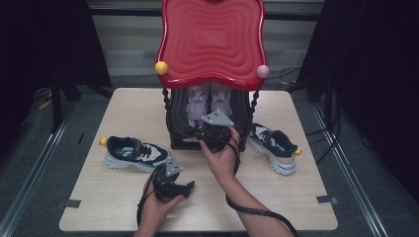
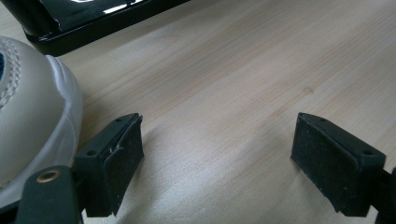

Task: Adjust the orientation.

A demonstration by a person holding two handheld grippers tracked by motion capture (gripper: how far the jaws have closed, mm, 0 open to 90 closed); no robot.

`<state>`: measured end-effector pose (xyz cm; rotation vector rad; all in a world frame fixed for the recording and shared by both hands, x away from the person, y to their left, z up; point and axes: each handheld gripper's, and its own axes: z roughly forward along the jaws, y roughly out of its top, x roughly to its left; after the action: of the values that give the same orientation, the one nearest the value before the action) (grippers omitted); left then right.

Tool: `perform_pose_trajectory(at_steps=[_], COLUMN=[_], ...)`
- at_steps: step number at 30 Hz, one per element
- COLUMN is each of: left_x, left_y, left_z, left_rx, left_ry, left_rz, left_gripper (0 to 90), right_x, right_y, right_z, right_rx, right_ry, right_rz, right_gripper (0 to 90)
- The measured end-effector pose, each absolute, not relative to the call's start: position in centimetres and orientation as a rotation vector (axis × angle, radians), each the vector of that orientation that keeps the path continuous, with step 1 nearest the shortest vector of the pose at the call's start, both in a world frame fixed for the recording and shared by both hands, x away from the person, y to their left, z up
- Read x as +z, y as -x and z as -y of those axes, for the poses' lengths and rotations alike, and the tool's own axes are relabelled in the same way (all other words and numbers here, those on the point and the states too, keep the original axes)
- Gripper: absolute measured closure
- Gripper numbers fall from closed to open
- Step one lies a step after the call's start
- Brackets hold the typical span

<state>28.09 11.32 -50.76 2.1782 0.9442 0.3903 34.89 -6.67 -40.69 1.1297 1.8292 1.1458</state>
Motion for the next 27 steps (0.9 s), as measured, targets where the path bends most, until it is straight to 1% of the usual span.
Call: perform_pose_trajectory(at_steps=[10,15,22,26,27], left_x=[-50.8,-50.8,-50.8,-50.8,-50.8], left_y=[-28.1,-28.1,-28.1,-28.1,-28.1], left_z=[-11.3,-11.3,-11.3,-11.3,-11.3], left_rx=[0.391,0.39,0.391,0.39,0.388], left_ry=[-2.179,-2.178,-2.179,-2.176,-2.173], left_rz=[-0.944,-0.945,-0.943,-0.945,-0.949], left_gripper=[16.1,16.1,16.1,16.1,16.0], right_x=[-40.3,-40.4,-41.1,-41.6,-41.7], right_y=[-34.7,-34.6,-34.4,-33.9,-33.8], right_z=[7.3,7.4,7.7,8.4,8.5], right_rx=[1.104,1.129,1.146,1.164,1.166], right_ry=[-1.11,-1.106,-1.116,-1.118,-1.12], right_rz=[-1.804,-1.814,-1.83,-1.848,-1.851], right_gripper=[58.5,58.0,53.1,47.3,47.1])
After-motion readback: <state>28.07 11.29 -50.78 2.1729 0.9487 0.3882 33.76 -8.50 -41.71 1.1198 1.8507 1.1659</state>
